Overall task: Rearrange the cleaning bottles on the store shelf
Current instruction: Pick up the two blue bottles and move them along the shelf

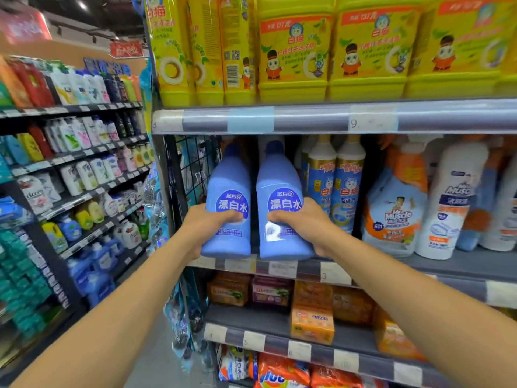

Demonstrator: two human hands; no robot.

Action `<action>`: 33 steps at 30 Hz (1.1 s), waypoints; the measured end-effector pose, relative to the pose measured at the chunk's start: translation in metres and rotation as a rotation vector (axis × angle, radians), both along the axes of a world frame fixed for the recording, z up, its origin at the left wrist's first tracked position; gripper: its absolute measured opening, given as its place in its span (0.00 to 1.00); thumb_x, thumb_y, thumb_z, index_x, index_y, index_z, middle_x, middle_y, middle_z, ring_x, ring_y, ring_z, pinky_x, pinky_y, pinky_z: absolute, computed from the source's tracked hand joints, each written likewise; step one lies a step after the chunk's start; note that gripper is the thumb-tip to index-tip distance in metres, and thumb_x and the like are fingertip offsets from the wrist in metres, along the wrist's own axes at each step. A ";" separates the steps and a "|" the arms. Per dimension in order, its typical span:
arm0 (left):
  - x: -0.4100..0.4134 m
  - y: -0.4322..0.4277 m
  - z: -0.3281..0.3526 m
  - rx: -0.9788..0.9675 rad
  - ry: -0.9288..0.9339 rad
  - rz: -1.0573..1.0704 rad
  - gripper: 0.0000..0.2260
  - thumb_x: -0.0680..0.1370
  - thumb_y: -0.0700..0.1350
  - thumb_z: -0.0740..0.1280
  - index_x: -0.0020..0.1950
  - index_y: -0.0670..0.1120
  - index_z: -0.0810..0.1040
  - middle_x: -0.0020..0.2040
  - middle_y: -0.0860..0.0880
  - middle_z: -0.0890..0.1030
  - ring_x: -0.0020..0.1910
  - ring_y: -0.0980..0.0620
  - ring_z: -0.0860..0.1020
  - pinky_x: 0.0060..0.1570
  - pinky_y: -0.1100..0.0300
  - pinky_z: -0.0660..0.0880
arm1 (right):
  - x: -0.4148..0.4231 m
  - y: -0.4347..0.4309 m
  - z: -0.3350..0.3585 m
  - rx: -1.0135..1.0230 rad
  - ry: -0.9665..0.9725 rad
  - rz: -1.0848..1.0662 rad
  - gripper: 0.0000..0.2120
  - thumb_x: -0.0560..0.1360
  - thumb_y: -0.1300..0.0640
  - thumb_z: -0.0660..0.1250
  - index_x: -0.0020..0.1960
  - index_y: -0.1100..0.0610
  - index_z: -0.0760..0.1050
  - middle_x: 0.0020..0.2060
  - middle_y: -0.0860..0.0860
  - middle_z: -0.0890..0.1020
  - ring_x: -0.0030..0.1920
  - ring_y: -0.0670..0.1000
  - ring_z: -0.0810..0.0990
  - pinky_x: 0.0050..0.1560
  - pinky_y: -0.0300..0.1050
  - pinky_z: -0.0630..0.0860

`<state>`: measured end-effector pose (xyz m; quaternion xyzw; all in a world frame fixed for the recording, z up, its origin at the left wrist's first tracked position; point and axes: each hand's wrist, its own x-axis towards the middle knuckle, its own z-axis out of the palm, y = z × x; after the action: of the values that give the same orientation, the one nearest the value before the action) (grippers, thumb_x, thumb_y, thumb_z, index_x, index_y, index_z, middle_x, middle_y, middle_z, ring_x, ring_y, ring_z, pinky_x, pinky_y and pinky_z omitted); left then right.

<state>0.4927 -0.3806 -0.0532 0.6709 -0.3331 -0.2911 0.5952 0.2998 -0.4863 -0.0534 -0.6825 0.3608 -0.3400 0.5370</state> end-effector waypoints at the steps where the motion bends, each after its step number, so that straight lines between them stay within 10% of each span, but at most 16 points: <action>1: -0.009 0.006 -0.001 0.010 -0.005 -0.004 0.14 0.61 0.43 0.81 0.44 0.45 0.84 0.39 0.46 0.87 0.35 0.47 0.85 0.34 0.55 0.80 | -0.011 0.005 -0.002 -0.009 0.005 0.013 0.19 0.60 0.52 0.80 0.48 0.55 0.79 0.39 0.51 0.86 0.39 0.51 0.85 0.36 0.45 0.81; 26: -0.397 0.052 -0.035 -0.079 0.032 -0.110 0.09 0.66 0.37 0.78 0.43 0.44 0.83 0.36 0.47 0.87 0.31 0.49 0.85 0.25 0.60 0.78 | -0.430 0.047 -0.036 -0.094 -0.004 -0.028 0.33 0.52 0.46 0.79 0.53 0.57 0.75 0.45 0.54 0.85 0.44 0.55 0.85 0.47 0.59 0.82; 33: -0.476 0.036 -0.044 -0.056 0.103 -0.181 0.17 0.61 0.43 0.81 0.47 0.42 0.83 0.42 0.43 0.87 0.38 0.42 0.85 0.37 0.50 0.81 | -0.528 0.023 -0.038 -0.017 -0.066 -0.074 0.27 0.61 0.55 0.82 0.56 0.56 0.74 0.47 0.53 0.85 0.45 0.56 0.85 0.45 0.55 0.82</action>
<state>0.0164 -0.3451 -0.0971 0.6051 -0.3694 -0.3685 0.6014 -0.2283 -0.4637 -0.0917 -0.6616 0.3650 -0.3850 0.5299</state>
